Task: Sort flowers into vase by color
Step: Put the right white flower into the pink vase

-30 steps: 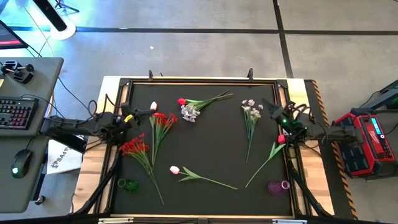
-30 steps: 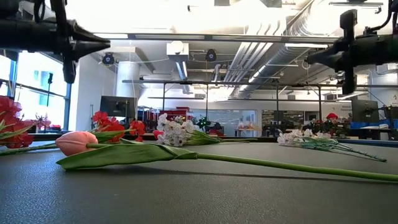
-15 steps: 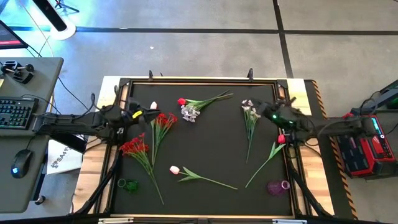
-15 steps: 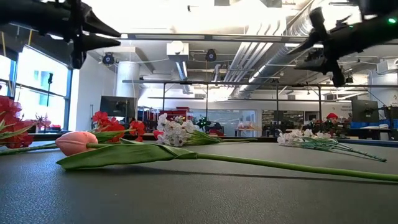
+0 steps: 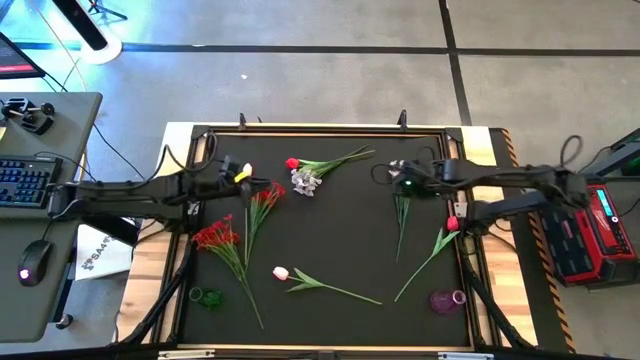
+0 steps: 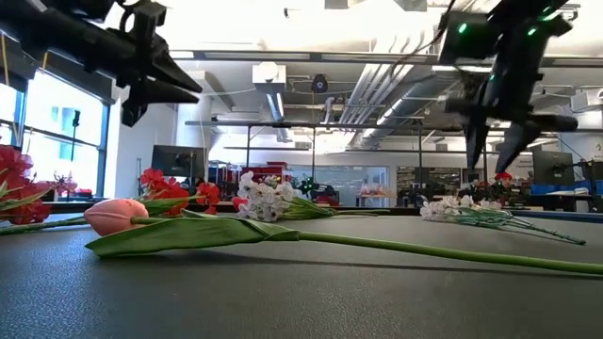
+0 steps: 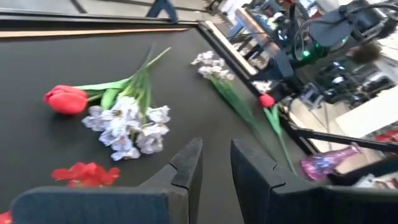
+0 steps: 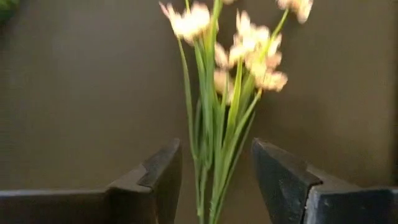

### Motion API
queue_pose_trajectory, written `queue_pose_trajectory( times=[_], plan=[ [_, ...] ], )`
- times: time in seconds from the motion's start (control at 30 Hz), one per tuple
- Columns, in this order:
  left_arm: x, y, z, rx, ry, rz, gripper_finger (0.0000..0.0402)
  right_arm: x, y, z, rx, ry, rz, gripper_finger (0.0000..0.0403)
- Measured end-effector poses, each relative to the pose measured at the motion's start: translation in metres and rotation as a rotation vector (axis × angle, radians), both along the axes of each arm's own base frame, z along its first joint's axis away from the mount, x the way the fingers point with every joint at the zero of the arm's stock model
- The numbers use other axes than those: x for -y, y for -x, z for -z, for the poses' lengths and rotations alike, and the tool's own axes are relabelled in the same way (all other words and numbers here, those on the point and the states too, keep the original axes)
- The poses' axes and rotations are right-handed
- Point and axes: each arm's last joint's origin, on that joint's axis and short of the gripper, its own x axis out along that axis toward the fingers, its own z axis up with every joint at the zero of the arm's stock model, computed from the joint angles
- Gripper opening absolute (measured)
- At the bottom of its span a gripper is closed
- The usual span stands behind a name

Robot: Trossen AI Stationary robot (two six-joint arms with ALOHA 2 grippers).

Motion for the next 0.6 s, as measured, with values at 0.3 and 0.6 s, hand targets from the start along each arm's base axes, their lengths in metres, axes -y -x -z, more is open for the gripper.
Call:
queue_pose_trajectory(
  times=[0.3, 0.6],
  plan=[
    [-0.005, -0.003, 0.005, -0.032, 0.006, -0.027, 0.0069, 0.015, -0.023, 0.042, -0.138, -0.130, -0.021, 0.0179],
    [-0.004, -0.003, 0.005, -0.075, -0.087, 0.014, 0.0069, 0.028, -0.031, 0.074, -0.254, -0.206, -0.080, 0.0150]
  ],
)
